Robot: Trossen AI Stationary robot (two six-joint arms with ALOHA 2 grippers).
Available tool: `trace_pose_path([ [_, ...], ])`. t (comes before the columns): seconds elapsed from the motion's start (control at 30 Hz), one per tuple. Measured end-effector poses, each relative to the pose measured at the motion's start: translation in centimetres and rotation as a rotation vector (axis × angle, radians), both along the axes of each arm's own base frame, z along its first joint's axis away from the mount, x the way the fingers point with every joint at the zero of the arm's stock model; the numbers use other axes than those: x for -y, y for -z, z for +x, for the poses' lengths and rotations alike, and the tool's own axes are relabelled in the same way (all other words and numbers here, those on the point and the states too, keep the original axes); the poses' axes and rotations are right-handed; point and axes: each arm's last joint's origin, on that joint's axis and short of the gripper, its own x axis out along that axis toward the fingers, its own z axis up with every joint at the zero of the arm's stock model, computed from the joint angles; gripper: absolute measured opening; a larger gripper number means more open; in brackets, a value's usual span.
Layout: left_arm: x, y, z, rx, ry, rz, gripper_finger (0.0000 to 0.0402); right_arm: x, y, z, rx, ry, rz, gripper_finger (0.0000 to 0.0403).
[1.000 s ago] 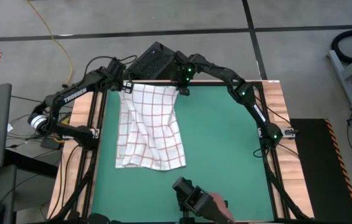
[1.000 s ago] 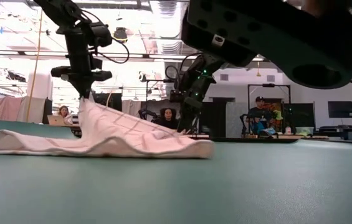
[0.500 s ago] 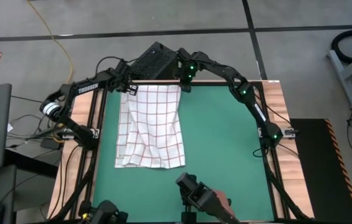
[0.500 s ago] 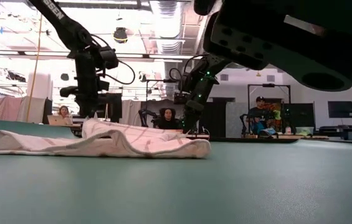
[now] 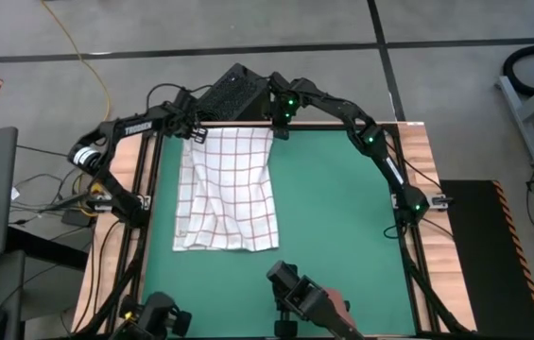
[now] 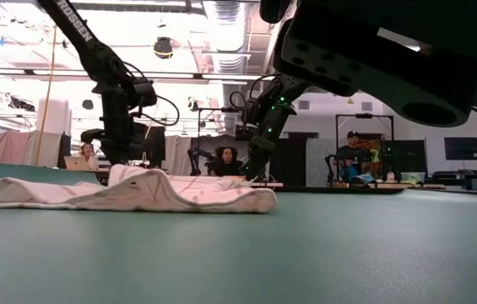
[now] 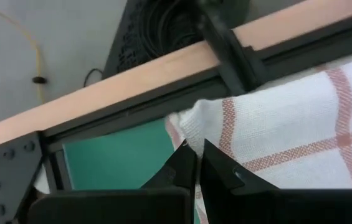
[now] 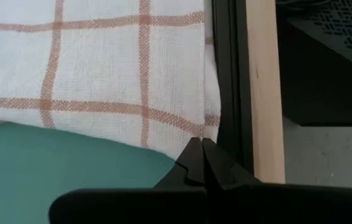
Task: Roll towel into tight, uniform cylinder
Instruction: Roll the white towel
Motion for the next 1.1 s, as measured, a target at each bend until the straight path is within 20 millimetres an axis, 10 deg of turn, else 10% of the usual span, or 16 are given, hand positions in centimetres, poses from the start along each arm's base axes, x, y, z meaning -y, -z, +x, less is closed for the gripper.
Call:
trace_pose_path([
  [0.3, -0.5, 0.3, -0.6, -0.038, -0.044, 0.025, 0.0, 0.1, 0.0, 0.1, 0.009, 0.013, 0.0, 0.0007],
  [0.87, -0.7, 0.2, -0.4, -0.01, 0.009, 0.022, 0.0095, 0.4, -1.6, 0.2, 0.11, 0.055, 0.007, 0.0185],
  [1.1, -0.8, 0.2, -0.7, -0.006, -0.013, 0.025, 0.013, -2.0, -3.3, 3.0, 0.24, 0.015, 0.028, 0.0184],
])
